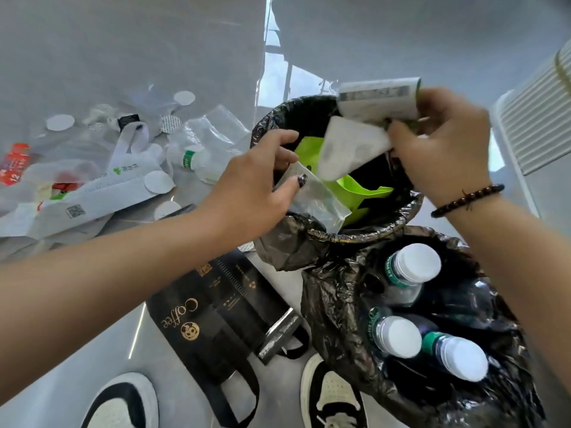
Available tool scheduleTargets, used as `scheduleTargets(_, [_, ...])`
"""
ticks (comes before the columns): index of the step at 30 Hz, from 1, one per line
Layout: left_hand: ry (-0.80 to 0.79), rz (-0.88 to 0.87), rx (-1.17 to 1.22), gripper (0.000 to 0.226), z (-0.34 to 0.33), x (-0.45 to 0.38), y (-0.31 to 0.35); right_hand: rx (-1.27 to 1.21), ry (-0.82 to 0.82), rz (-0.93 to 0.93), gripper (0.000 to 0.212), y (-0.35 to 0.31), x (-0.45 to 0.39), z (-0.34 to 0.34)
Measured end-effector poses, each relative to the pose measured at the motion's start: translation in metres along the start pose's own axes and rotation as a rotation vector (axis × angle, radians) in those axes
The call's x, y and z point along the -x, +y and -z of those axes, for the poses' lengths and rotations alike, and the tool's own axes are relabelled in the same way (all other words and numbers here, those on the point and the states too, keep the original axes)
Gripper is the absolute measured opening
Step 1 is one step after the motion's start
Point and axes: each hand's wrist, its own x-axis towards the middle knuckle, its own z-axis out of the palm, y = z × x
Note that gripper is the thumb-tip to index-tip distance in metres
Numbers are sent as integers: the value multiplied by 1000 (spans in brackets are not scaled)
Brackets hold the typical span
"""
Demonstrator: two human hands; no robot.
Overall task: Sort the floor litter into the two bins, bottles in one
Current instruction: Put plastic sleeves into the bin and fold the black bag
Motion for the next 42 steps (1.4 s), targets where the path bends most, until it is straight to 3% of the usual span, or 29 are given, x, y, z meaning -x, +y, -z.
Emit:
scheduleTargets(1, [-36,-16,-41,48,0,4,-2,176,14,47,27,7,-6,4])
scheduleTargets(3, [-136,-60,-63,39,1,15,-8,465,-112,72,26,17,-14,6])
scheduleTargets(6, [-212,-124,-45,23,3,37,-19,656,-261,126,22,22,-15,-9])
scheduleTargets(10, [-126,-204,80,27,2,61,-30,698,-300,171,24,27,-15,-34])
scheduleTargets(15, [-82,-106,183,31,3,88,-39,624,-146,167,19,33,-25,-36])
scheduleTargets(27, [-182,-82,191,39,9,97,-47,859,-585,628,13,57,-42,-36])
scheduleTargets(31, [-152,-59,213,39,10,98,-53,888,-627,667,14,66,-42,-46])
scheduleTargets(37, [-51,-45,223,40,12,92,-64,837,-518,803,21,65,-39,-59])
scheduleTargets(38, [-49,-32,226,39,12,90,-65,859,-560,787,24,63,-37,-63])
scheduleTargets(41, [-64,-23,234,38,12,84,-65,1108,-1010,623,18,53,-37,-66])
scheduleTargets(42, [-68,-25,236,39,12,83,-66,1134,-1080,577,16,52,-38,-65])
